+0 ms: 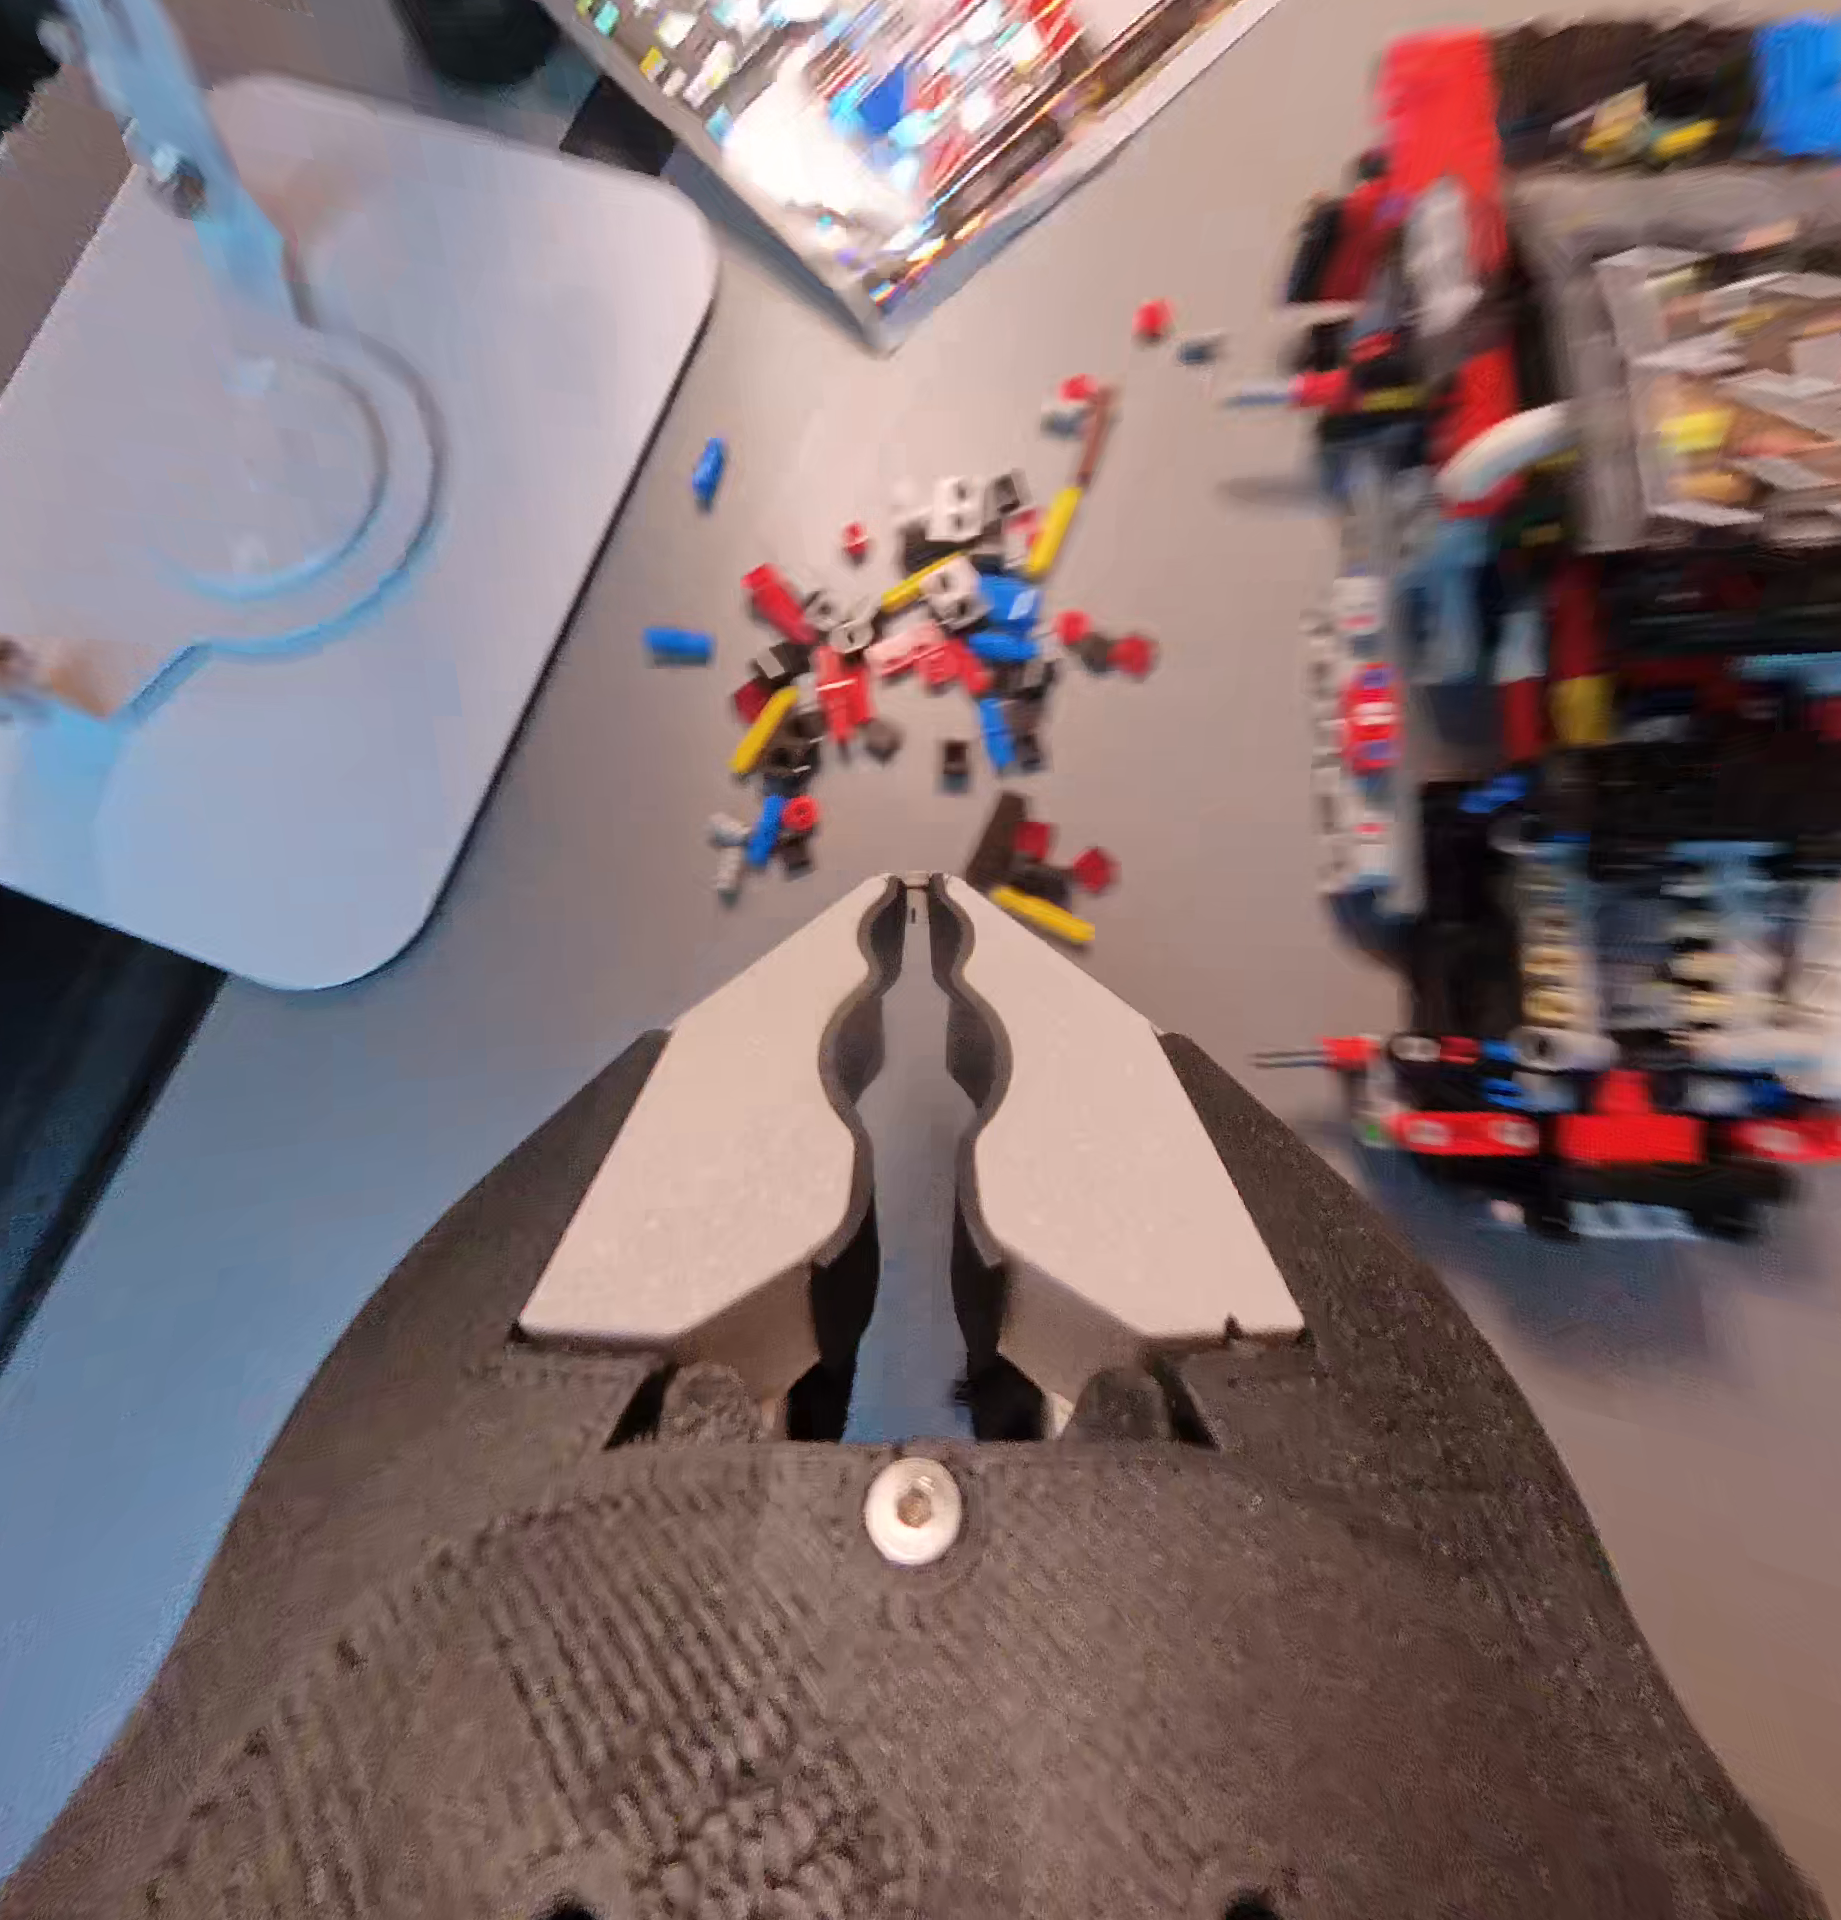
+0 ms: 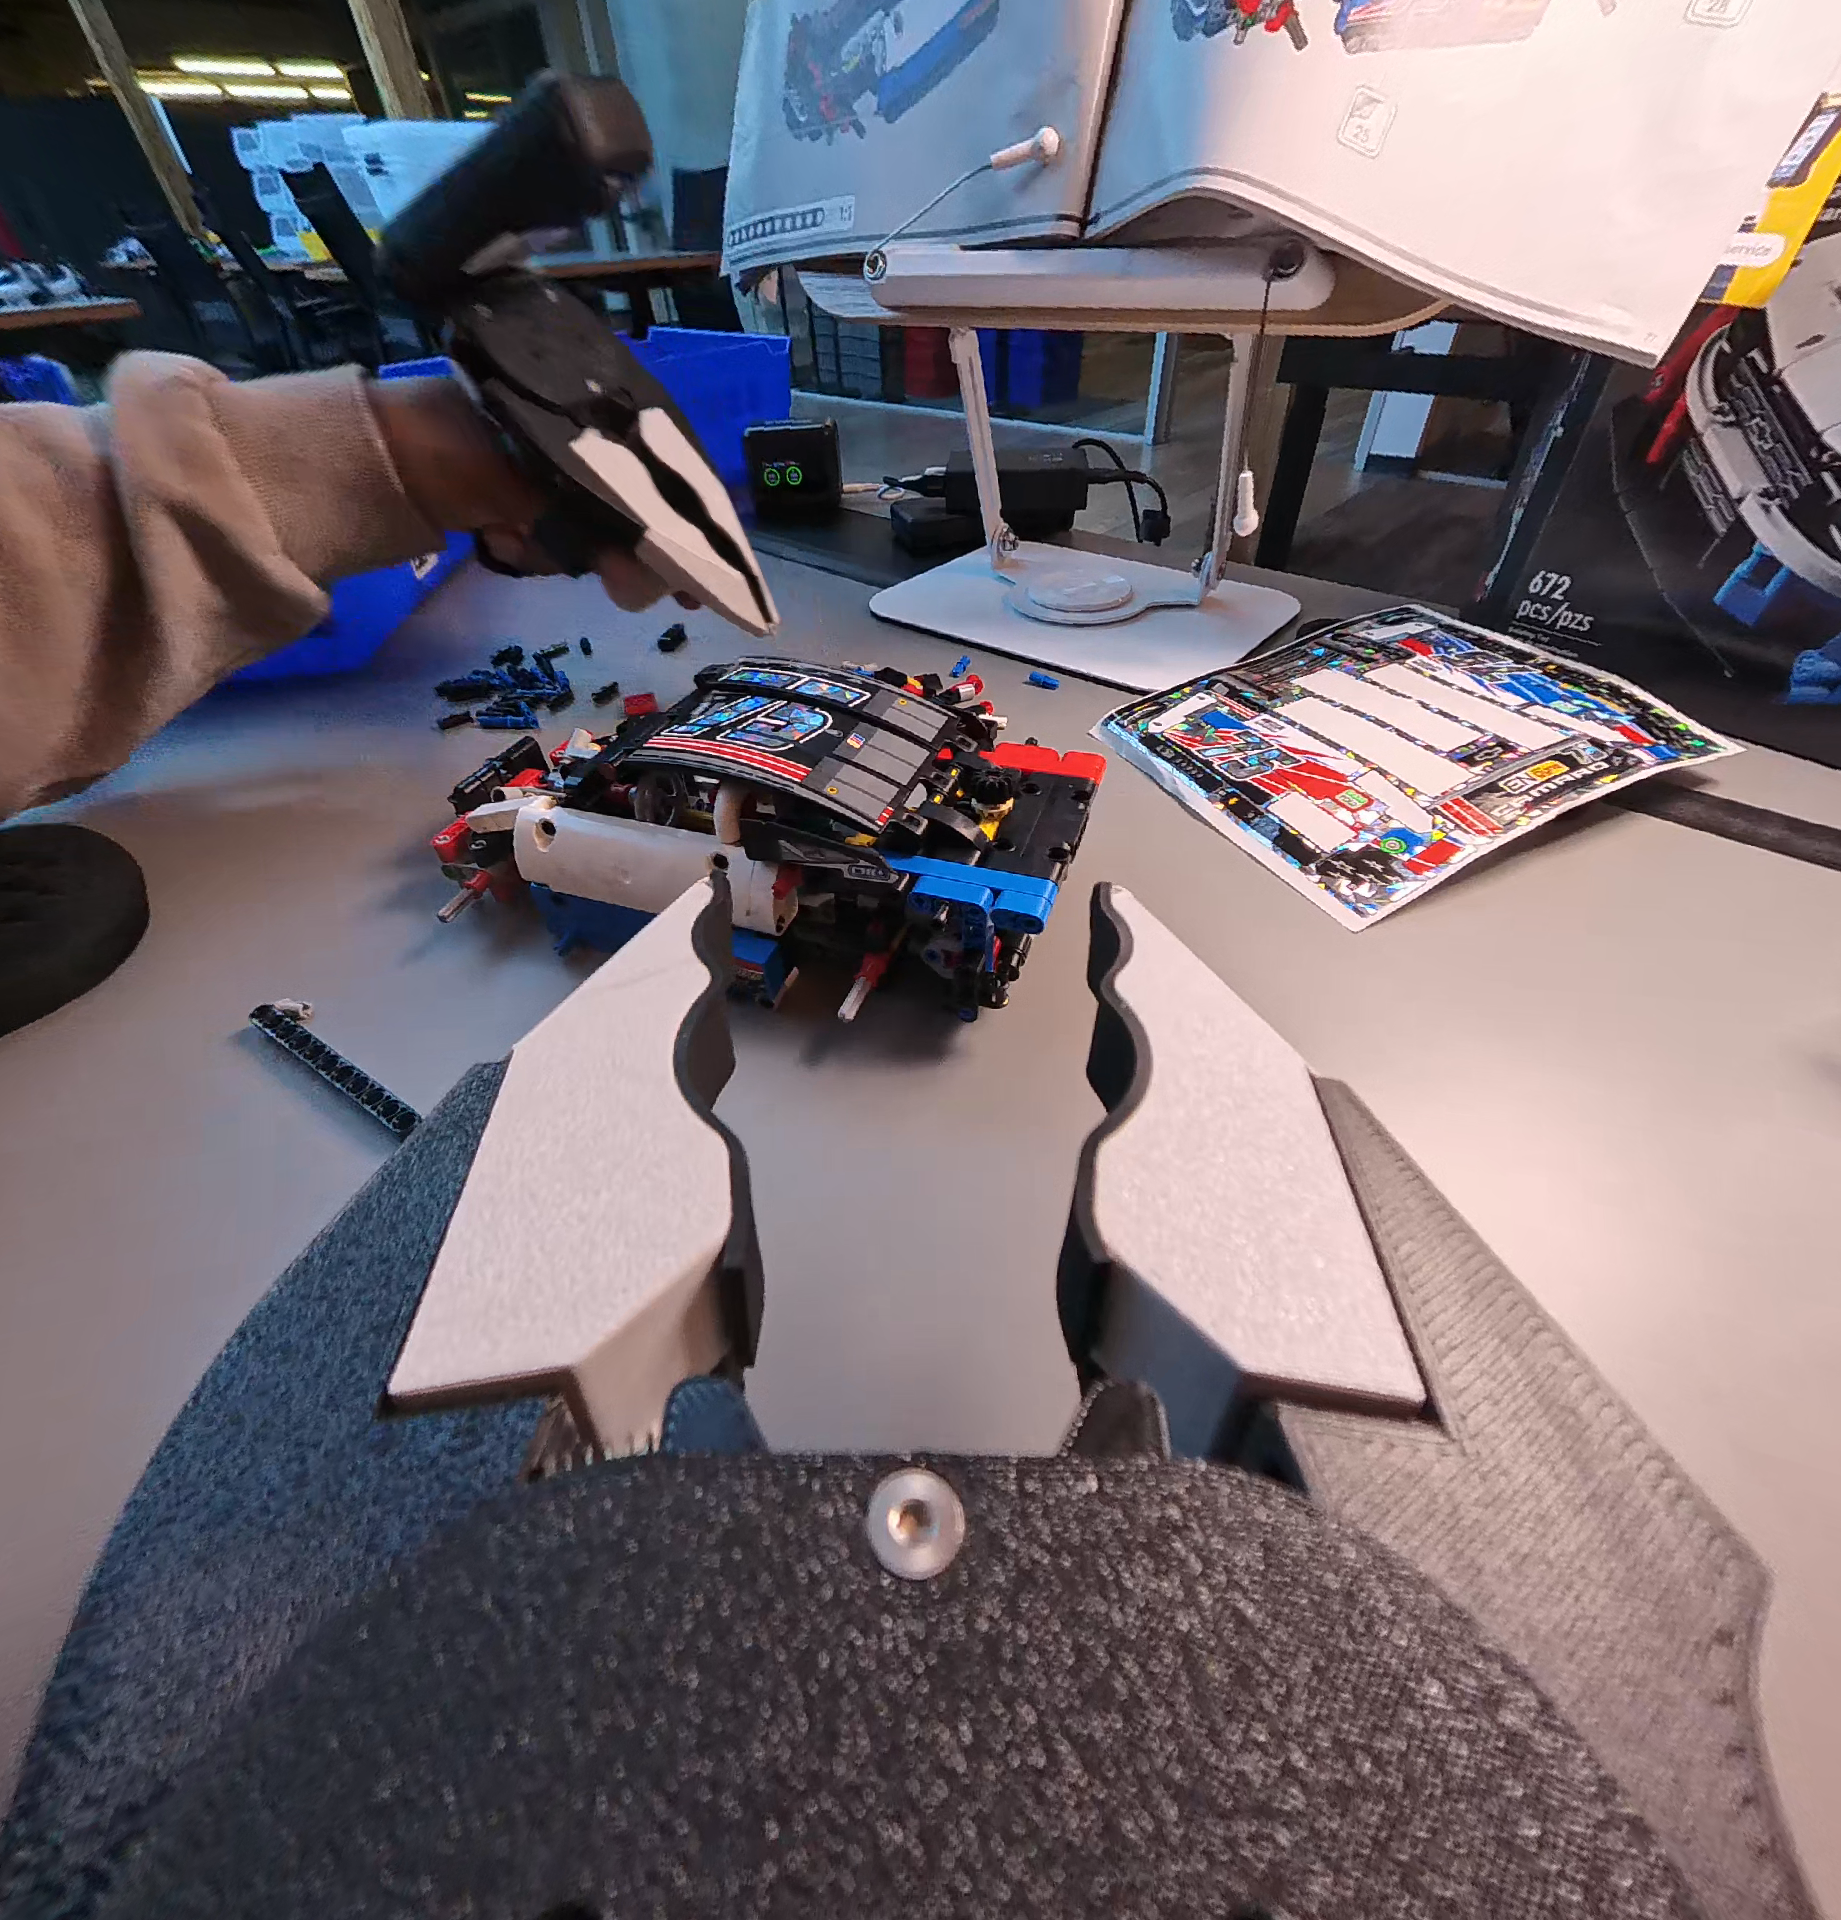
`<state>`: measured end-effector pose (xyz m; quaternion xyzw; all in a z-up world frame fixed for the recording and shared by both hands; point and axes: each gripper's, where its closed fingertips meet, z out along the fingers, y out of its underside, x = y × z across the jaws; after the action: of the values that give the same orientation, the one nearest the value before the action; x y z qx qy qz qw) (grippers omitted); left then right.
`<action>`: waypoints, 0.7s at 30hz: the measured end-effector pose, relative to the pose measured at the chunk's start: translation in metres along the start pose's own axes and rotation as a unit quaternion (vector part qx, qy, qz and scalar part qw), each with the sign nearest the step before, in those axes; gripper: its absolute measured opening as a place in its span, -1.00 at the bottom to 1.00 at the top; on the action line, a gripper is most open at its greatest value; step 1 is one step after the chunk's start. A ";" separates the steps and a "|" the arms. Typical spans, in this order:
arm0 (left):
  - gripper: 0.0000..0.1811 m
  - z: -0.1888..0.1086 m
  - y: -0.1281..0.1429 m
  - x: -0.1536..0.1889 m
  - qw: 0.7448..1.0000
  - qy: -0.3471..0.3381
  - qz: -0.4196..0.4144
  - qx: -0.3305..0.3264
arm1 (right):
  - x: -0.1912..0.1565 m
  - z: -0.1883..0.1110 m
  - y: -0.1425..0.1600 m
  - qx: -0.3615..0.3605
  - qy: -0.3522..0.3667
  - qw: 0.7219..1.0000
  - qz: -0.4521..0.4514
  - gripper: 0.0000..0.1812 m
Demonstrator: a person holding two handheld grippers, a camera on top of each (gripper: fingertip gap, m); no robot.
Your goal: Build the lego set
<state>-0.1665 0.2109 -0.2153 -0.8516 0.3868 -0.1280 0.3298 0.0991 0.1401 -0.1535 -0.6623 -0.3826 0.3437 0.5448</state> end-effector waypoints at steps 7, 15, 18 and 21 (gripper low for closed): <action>-0.96 -0.056 0.027 0.199 0.987 0.144 0.034 0.056 | -0.007 0.005 -0.001 -0.003 -0.006 1.000 -0.015 -0.26; -0.96 -0.043 0.067 0.235 0.990 0.133 0.040 0.011 | -0.014 0.008 0.002 -0.016 -0.003 0.999 -0.036 -0.26; -0.96 -0.037 0.073 0.236 0.990 0.130 0.057 -0.011 | -0.013 0.007 0.002 -0.020 0.006 0.999 -0.050 -0.26; -0.94 -0.035 0.075 0.236 0.989 0.128 0.069 -0.021 | -0.015 0.007 0.004 -0.024 0.007 0.998 -0.054 -0.26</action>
<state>-0.0682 -0.0169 -0.2473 -0.8062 0.4863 -0.2048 0.2676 0.0867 0.1296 -0.1579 -0.6557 -0.4226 0.3000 0.5491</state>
